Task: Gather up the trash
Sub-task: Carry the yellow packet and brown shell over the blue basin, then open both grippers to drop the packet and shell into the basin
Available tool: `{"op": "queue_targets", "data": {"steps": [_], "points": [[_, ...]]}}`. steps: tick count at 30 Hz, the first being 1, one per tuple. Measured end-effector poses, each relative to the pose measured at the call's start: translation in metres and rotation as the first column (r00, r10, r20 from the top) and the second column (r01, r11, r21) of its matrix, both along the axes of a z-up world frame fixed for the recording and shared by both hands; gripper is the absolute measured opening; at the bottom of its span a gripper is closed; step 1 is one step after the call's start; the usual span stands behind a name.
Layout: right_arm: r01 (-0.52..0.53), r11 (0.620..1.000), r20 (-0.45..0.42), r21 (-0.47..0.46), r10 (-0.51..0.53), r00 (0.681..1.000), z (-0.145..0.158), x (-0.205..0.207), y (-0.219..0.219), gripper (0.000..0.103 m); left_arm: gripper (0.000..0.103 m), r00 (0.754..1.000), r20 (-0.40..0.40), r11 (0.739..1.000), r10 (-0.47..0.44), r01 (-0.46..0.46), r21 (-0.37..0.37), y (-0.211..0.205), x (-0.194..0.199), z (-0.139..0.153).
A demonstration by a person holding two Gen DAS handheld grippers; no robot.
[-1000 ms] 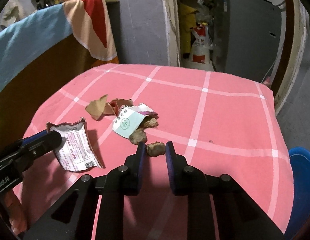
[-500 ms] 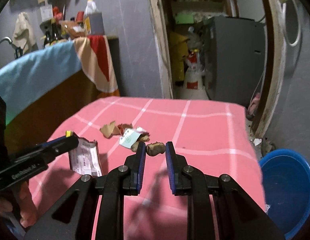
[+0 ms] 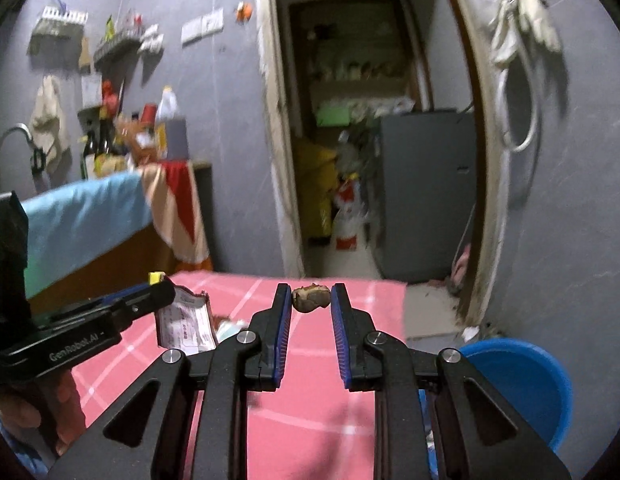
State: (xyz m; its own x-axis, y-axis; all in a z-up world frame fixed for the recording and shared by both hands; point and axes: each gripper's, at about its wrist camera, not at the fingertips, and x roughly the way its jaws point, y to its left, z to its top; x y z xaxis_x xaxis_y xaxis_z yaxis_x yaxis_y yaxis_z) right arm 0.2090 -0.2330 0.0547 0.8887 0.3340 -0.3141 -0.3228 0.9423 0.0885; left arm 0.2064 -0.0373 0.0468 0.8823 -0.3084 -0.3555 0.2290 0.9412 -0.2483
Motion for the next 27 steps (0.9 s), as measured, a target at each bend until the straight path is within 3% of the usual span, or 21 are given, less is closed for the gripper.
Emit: {"op": "queue_targets", "data": {"steps": [7, 12, 19, 27], "points": [[0.088, 0.996, 0.128, 0.017, -0.09, 0.988, 0.019, -0.027, -0.041, 0.018, 0.019, 0.988, 0.11, 0.994, -0.106, 0.107, 0.001, -0.05, -0.006, 0.022], [0.154, 0.988, 0.165, 0.022, -0.156, 0.974, 0.023, -0.038, -0.067, 0.018, 0.019, 0.973, 0.15, 0.984, -0.175, 0.176, 0.005, -0.088, -0.005, 0.031], [0.236, 0.971, 0.151, 0.026, -0.237, 0.96, 0.013, -0.046, -0.104, 0.018, 0.019, 0.962, 0.126, 0.969, -0.244, 0.245, 0.002, -0.135, 0.01, 0.025], [0.311, 0.95, 0.067, 0.037, -0.313, 0.947, -0.017, -0.041, -0.137, 0.018, 0.019, 0.955, 0.046, 0.956, -0.294, 0.293, 0.028, -0.167, 0.031, 0.002]]}}
